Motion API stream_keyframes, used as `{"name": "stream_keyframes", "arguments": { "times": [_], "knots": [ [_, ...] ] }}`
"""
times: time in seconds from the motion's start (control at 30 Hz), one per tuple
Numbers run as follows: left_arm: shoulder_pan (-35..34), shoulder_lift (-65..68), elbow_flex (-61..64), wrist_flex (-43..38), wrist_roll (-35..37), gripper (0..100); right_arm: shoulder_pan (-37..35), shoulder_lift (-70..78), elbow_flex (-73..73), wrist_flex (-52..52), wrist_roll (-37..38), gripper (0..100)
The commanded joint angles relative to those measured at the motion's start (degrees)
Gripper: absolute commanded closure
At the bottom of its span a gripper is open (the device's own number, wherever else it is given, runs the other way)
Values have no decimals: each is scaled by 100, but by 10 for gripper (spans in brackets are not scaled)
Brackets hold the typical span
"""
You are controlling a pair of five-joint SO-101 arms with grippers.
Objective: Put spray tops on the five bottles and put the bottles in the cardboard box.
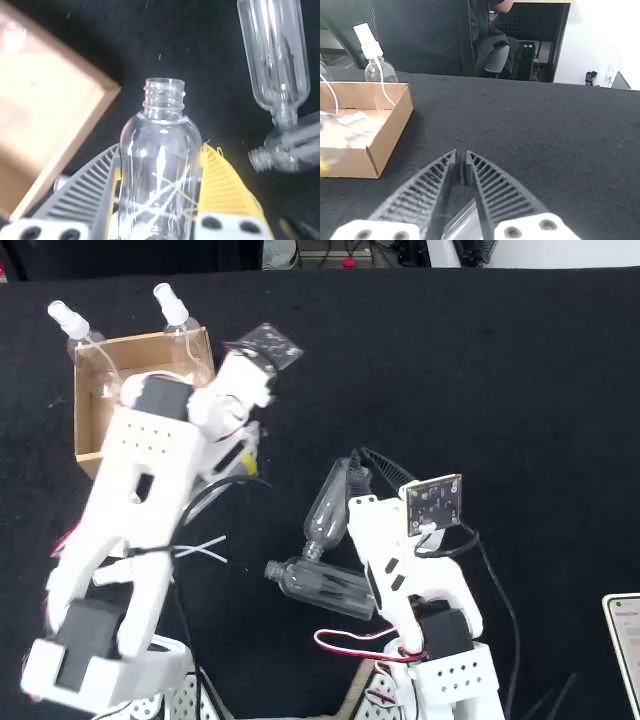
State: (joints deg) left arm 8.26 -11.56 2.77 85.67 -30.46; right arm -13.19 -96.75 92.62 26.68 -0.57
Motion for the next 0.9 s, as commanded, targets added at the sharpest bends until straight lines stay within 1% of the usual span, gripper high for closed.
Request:
{"name": "stream_keyframes", "arguments": {
  "times": [0.0,0.13,0.2,0.27,0.33,0.43,0.53,0.63,0.77,0.87],
  "knots": [
    [-769,-949,154,457,62,915,-167,4,-75,26,44,983],
    [-2123,-1811,1024,440,62,913,-941,4,-207,492,88,983],
    [-2818,-2277,1499,316,62,913,-1380,13,-347,747,457,983],
    [-3512,-2769,1982,53,62,913,-1811,57,-488,941,844,983],
    [-4198,-3244,2510,-255,62,914,-2180,57,-620,1160,1055,983],
    [-5165,-3868,3538,-774,62,915,-2673,66,-910,1582,1081,983],
    [-5947,-4316,4558,-1275,62,914,-2980,75,-1244,1943,1081,983],
    [-6387,-4615,5270,-1653,62,914,-3138,84,-1437,2013,1073,983],
    [-6475,-4695,5684,-1714,123,915,-3385,558,-1684,1996,1081,983],
    [-6475,-4730,5842,-1714,510,913,-3569,1323,-2053,1855,1055,983]
  ]
}}
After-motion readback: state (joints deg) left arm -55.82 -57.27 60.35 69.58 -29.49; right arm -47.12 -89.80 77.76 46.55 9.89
